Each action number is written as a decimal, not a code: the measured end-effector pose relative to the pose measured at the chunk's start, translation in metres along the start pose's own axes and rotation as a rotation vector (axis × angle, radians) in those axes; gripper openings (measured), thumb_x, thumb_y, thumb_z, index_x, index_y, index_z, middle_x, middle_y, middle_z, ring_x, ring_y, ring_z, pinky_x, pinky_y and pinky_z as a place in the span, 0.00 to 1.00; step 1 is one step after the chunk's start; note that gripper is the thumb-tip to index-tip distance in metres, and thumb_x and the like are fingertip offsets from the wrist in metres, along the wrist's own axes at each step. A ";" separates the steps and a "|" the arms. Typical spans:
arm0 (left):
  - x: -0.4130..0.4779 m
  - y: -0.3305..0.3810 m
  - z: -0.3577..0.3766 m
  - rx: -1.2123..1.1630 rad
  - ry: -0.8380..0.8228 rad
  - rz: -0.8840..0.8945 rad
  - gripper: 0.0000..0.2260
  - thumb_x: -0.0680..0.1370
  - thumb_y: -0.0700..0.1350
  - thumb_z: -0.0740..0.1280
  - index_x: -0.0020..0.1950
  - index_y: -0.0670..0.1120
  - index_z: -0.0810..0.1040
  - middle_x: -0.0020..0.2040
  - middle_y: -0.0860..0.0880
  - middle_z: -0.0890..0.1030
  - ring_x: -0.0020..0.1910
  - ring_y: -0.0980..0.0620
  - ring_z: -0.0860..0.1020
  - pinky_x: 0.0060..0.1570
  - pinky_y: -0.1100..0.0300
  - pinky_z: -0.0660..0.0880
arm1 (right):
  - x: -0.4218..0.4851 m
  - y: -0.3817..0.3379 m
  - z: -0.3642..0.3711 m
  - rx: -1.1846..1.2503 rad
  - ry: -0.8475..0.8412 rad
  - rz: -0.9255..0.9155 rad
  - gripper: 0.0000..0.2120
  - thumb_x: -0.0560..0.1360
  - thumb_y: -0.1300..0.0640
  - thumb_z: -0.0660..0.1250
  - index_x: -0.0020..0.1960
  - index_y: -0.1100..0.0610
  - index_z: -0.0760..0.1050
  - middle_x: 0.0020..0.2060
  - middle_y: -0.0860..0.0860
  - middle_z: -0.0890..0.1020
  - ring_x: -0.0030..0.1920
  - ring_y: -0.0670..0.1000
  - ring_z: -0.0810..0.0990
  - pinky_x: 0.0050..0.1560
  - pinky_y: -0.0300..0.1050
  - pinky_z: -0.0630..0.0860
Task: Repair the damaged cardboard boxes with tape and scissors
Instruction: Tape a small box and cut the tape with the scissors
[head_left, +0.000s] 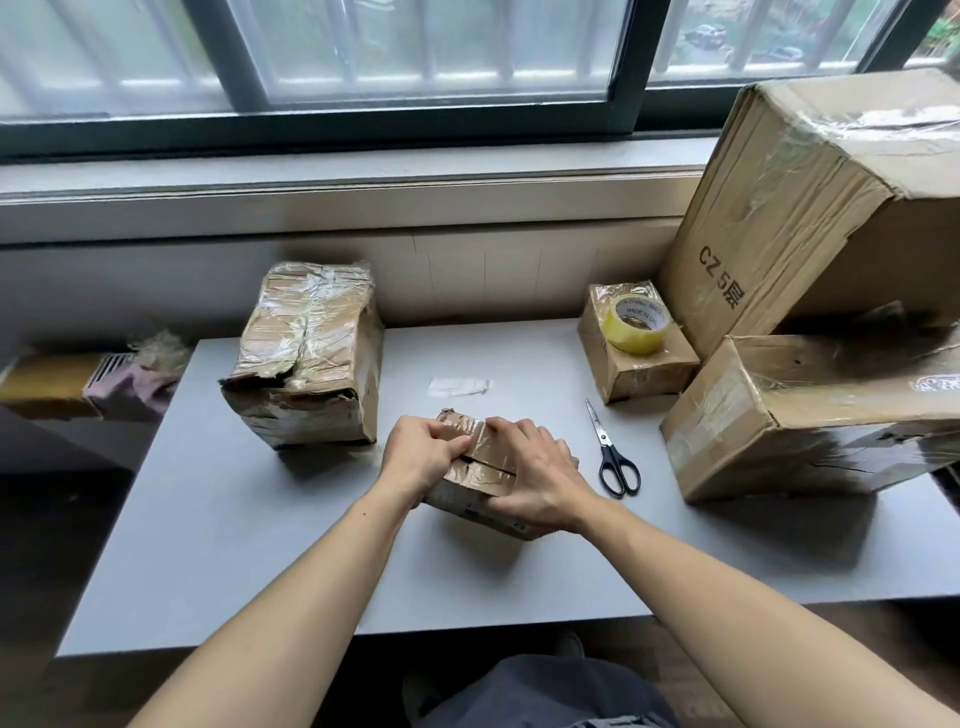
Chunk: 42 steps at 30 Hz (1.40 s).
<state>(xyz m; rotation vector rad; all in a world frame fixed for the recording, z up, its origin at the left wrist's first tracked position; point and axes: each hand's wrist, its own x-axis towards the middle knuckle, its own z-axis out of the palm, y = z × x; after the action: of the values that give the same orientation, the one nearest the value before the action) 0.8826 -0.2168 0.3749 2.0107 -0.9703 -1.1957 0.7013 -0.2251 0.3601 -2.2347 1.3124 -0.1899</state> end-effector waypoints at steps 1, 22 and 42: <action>0.000 -0.001 0.000 0.048 0.011 0.029 0.06 0.72 0.45 0.77 0.45 0.45 0.85 0.39 0.48 0.85 0.39 0.50 0.83 0.42 0.56 0.77 | -0.001 0.000 0.001 0.017 -0.003 0.007 0.45 0.66 0.40 0.74 0.77 0.46 0.56 0.60 0.50 0.69 0.61 0.54 0.68 0.58 0.50 0.63; -0.001 -0.022 -0.005 0.087 -0.118 -0.172 0.13 0.71 0.47 0.77 0.35 0.44 0.75 0.33 0.46 0.77 0.31 0.49 0.73 0.34 0.61 0.71 | -0.005 0.011 0.009 -0.433 -0.092 -0.081 0.49 0.69 0.41 0.69 0.80 0.40 0.41 0.63 0.54 0.66 0.62 0.58 0.66 0.63 0.54 0.61; -0.017 -0.022 0.000 0.441 0.063 0.019 0.24 0.77 0.54 0.69 0.27 0.45 0.64 0.25 0.45 0.68 0.36 0.38 0.70 0.30 0.54 0.59 | 0.011 0.014 0.005 -0.165 -0.219 0.004 0.26 0.81 0.39 0.59 0.74 0.51 0.65 0.64 0.53 0.74 0.66 0.58 0.70 0.65 0.55 0.63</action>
<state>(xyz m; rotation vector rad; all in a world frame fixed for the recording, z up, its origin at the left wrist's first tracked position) 0.8836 -0.1906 0.3656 2.3514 -1.3054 -0.9601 0.6984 -0.2381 0.3474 -2.3122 1.2518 0.1666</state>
